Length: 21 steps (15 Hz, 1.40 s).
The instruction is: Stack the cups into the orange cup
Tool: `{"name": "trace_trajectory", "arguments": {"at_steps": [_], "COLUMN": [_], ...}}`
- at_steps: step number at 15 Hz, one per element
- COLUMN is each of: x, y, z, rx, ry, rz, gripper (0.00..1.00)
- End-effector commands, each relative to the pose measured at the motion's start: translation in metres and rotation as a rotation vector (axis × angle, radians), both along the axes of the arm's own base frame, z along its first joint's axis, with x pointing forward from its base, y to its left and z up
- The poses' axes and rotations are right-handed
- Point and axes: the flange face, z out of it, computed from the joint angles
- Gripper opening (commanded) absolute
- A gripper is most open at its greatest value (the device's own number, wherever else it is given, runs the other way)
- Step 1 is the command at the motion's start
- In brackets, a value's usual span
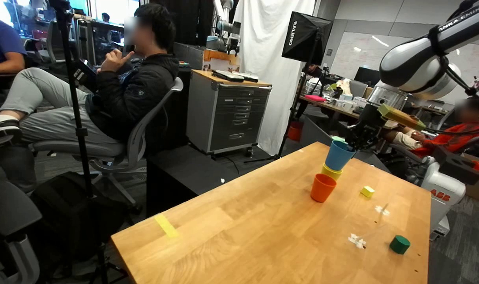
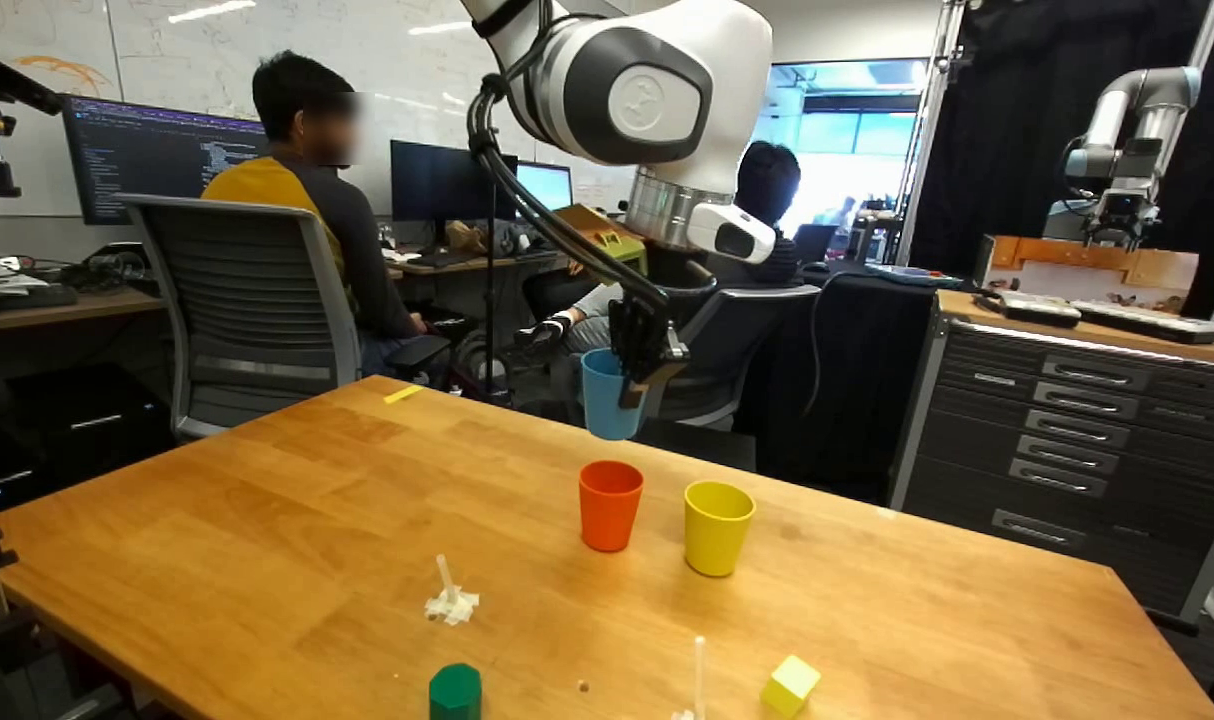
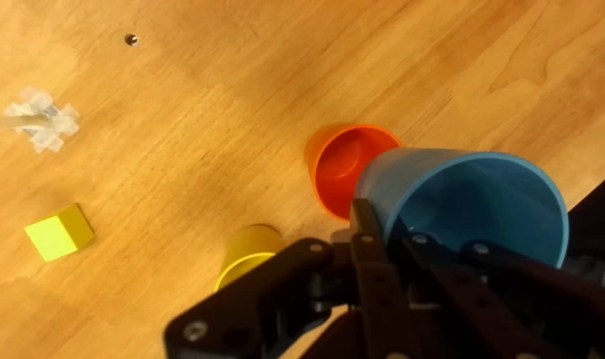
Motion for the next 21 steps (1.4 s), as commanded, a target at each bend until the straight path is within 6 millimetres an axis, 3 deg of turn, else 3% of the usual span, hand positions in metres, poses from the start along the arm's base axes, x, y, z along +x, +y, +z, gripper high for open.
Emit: {"name": "trace_trajectory", "arguments": {"at_steps": [1,11,21], "x": [0.012,0.016,0.029], "y": [0.008,-0.006,-0.007], "z": [-0.006,-0.027,-0.049], "rx": [-0.015,-0.024,-0.048], "ry": [0.027,0.048,0.064], "rz": [0.006,-0.026,-0.008], "gripper": [0.05,0.05,0.05]}}
